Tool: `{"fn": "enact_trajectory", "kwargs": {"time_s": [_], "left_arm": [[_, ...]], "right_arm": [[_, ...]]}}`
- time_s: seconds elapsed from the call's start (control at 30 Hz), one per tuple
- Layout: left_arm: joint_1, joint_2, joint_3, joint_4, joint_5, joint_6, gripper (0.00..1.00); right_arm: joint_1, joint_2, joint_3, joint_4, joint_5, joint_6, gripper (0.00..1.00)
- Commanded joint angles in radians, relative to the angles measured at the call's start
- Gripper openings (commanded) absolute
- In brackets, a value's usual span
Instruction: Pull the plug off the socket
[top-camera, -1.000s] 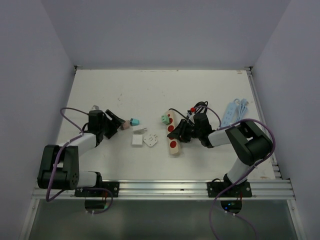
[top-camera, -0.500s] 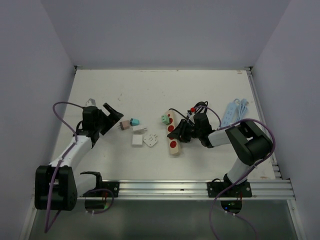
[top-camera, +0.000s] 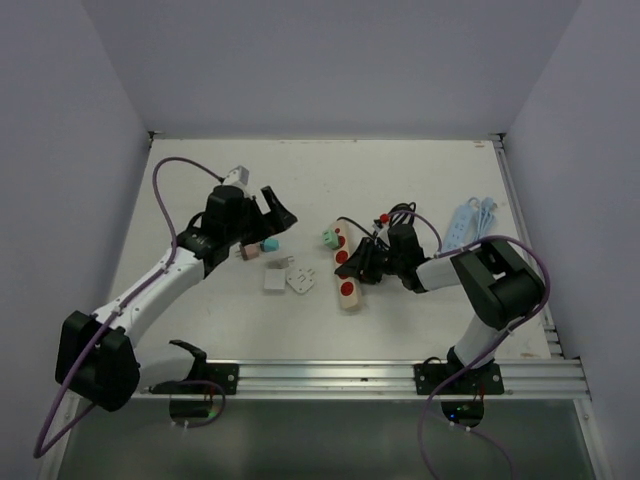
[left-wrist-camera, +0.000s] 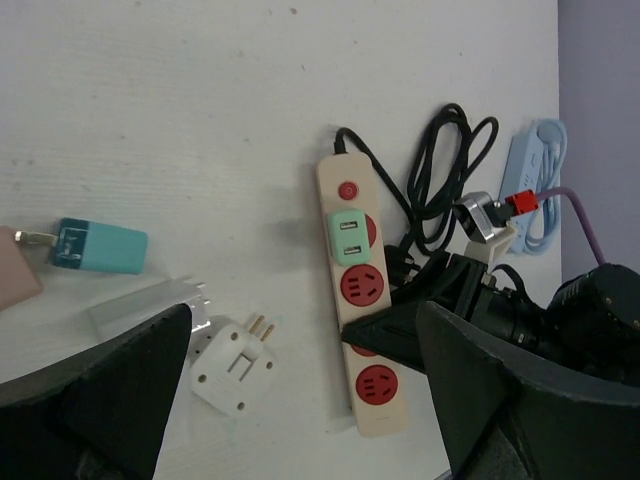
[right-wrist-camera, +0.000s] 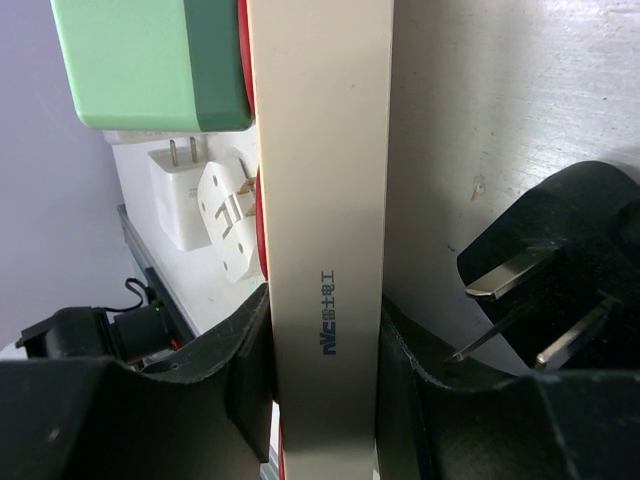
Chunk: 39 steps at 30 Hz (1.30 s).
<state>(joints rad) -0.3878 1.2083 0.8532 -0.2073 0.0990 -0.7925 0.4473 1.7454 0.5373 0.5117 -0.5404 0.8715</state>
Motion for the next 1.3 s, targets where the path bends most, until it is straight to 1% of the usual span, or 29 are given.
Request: {"fn": "enact_trajectory", "kwargs": {"time_s": [0.0, 0.13, 0.2, 0.23, 0.43, 0.53, 0.67, 0.8, 0.83, 0.9, 0.93, 0.97, 1.1, 1.13, 1.27], "left_arm": [[-0.086, 0.052, 0.062, -0.024, -0.059, -0.007, 0.97], [-0.169, 0.179, 0.11, -0.003, -0.068, -0.033, 0.96], [-0.192, 0.229, 0.148, 0.005, -0.067, -0.045, 0.96], [-0.209, 0.278, 0.164, 0.003, -0.064, -0.048, 0.96], [-0.226, 0.441, 0.25, 0.042, -0.025, -0.08, 0.95], [-0.226, 0.511, 0.296, 0.045, -0.004, -0.091, 0.93], [-0.226, 0.585, 0.31, 0.08, 0.037, -0.119, 0.86], [-0.226, 0.62, 0.305, 0.109, 0.077, -0.14, 0.8], [-0.229, 0.622, 0.297, 0.115, 0.087, -0.149, 0.75], [-0.227, 0.623, 0.287, 0.141, 0.093, -0.159, 0.69], [-0.229, 0.623, 0.284, 0.146, 0.091, -0.162, 0.63], [-0.229, 0.625, 0.282, 0.152, 0.091, -0.16, 0.59], [-0.229, 0.639, 0.285, 0.177, 0.094, -0.16, 0.53], [-0.229, 0.642, 0.285, 0.183, 0.097, -0.162, 0.5], [-0.229, 0.657, 0.282, 0.189, 0.105, -0.169, 0.45]], "right_arm": [[-0.005, 0.066, -0.068, -0.439, 0.235, -0.137, 0.0], [0.005, 0.032, -0.053, -0.478, 0.244, -0.158, 0.0], [0.008, 0.029, -0.051, -0.483, 0.243, -0.161, 0.0], [0.01, 0.029, -0.051, -0.483, 0.24, -0.164, 0.0], [0.018, 0.017, -0.049, -0.492, 0.229, -0.175, 0.0], [0.019, 0.005, -0.05, -0.495, 0.229, -0.18, 0.0], [0.021, 0.008, -0.05, -0.484, 0.221, -0.18, 0.0], [0.019, 0.017, -0.053, -0.473, 0.211, -0.183, 0.0], [0.021, 0.017, -0.053, -0.472, 0.211, -0.183, 0.0], [0.021, 0.017, -0.053, -0.47, 0.206, -0.183, 0.0], [0.021, 0.016, -0.053, -0.469, 0.206, -0.183, 0.0], [0.021, 0.017, -0.053, -0.469, 0.206, -0.183, 0.0], [0.021, 0.016, -0.056, -0.464, 0.2, -0.184, 0.0], [0.019, 0.016, -0.056, -0.464, 0.198, -0.184, 0.0], [0.019, 0.003, -0.06, -0.469, 0.2, -0.184, 0.0]]}}
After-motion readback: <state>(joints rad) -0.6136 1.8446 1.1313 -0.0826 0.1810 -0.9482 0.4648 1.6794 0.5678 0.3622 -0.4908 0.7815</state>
